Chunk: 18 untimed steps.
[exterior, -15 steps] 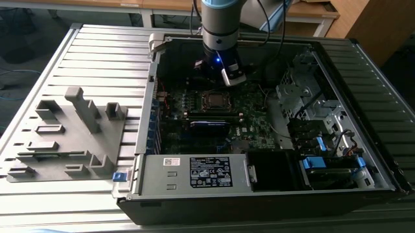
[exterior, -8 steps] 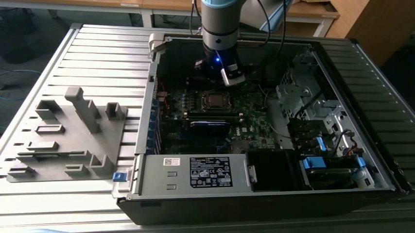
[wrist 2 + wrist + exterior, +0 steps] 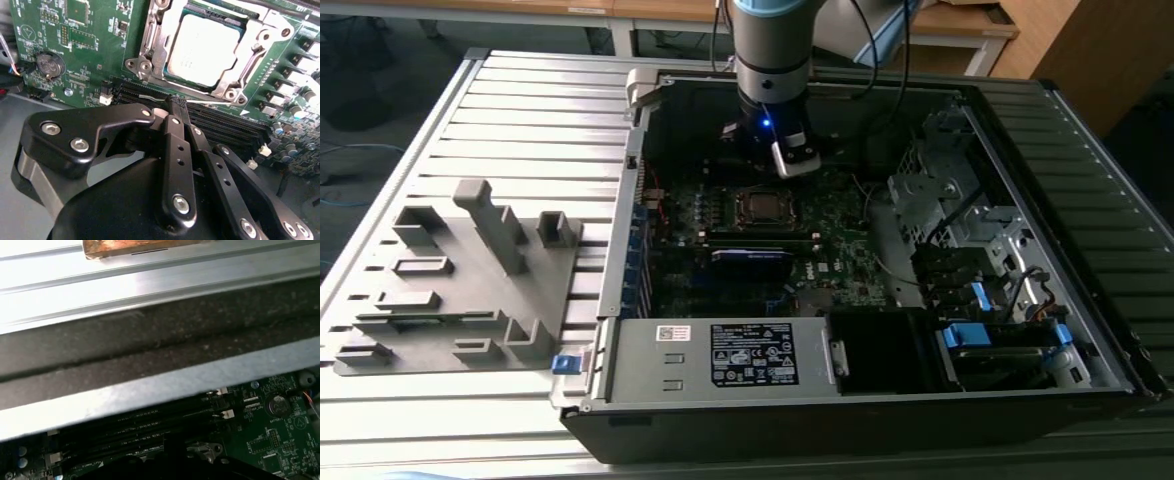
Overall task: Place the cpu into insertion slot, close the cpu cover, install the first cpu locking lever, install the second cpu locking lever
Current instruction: 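Install the first cpu locking lever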
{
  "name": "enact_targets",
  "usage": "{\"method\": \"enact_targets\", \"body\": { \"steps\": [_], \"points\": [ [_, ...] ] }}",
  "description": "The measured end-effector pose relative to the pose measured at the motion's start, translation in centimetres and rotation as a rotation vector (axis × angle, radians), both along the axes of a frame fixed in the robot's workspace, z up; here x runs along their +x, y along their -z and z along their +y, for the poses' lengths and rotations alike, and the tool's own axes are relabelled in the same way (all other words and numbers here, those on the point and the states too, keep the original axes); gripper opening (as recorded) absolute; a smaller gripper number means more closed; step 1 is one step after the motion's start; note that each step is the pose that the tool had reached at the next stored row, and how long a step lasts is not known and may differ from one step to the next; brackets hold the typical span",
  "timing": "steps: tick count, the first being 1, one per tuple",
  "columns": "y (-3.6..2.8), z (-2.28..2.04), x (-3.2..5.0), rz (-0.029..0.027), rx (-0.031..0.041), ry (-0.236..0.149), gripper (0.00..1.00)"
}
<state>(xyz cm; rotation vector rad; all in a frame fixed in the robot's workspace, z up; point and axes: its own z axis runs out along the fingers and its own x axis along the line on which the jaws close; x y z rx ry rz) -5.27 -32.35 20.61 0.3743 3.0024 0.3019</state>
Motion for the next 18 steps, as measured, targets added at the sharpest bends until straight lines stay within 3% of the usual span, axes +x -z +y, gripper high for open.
{"method": "enact_targets", "body": {
  "steps": [7, 18],
  "points": [
    [0.07, 0.01, -0.01, 0.0, 0.0, 0.059, 0.11],
    [0.14, 0.28, -0.1, -0.0001, 0.0002, 0.098, 0.11]
  ]
}}
